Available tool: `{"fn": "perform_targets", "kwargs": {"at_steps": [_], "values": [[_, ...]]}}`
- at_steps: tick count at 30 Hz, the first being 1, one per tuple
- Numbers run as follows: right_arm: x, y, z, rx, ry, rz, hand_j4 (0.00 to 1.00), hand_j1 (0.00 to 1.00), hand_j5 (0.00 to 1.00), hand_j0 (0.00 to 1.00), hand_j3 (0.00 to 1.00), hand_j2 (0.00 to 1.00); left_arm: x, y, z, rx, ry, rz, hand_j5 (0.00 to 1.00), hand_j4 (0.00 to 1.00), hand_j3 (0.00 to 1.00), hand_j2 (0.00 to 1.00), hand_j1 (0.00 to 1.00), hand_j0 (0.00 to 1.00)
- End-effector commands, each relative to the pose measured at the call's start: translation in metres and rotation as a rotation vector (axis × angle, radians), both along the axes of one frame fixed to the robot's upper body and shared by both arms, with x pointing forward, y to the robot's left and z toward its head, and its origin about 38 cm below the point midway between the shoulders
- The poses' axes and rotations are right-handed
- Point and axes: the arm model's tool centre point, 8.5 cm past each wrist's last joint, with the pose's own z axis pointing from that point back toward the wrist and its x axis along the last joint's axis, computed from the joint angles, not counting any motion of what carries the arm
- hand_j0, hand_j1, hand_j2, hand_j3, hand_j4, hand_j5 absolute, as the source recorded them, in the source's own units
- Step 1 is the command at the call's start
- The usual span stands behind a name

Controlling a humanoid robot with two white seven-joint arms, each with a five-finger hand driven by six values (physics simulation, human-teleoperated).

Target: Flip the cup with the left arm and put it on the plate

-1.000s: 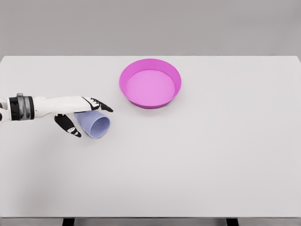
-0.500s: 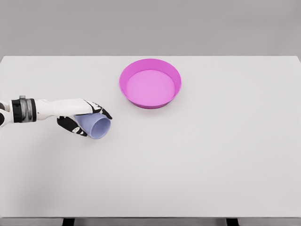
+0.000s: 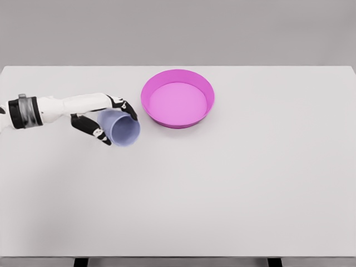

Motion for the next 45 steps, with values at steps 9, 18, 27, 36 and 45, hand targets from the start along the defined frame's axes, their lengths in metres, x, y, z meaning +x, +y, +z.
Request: {"fn": "perform_targets", "kwargs": {"at_steps": [9, 18, 27, 36, 45], "values": [[0.0, 0.0, 0.0, 0.0, 0.0, -0.001, 1.0, 1.0, 1.0, 1.0, 1.0, 1.0, 0.01, -0.027, 0.017, -0.291, 0.101, 0.013, 0.55, 0.55, 0.55, 0.55, 0.55, 0.55], [0.001, 0.0, 0.0, 0.0, -0.001, 0.001, 1.0, 1.0, 1.0, 1.0, 1.0, 1.0, 0.022, -0.049, 0.025, -0.536, 0.312, 0.051, 0.51, 0.51, 0.51, 0.51, 0.51, 0.51], [0.0, 0.0, 0.0, 0.0, 0.001, 0.0, 1.0, 1.0, 1.0, 1.0, 1.0, 1.0, 0.039, -0.083, 0.021, -0.693, 0.462, 0.052, 0.52, 0.52, 0.52, 0.52, 0.52, 0.52], [0.001, 0.0, 0.0, 0.0, -0.001, -0.001, 1.0, 1.0, 1.0, 1.0, 1.0, 1.0, 0.071, -0.124, -0.018, -0.803, 0.549, 0.185, 0.52, 0.52, 0.52, 0.52, 0.52, 0.52], [0.0, 0.0, 0.0, 0.0, 0.001, 0.0, 1.0, 1.0, 1.0, 1.0, 1.0, 1.0, 0.078, -0.114, -0.032, -0.867, 0.506, 0.27, 0.53, 0.53, 0.53, 0.53, 0.53, 0.53]]}}
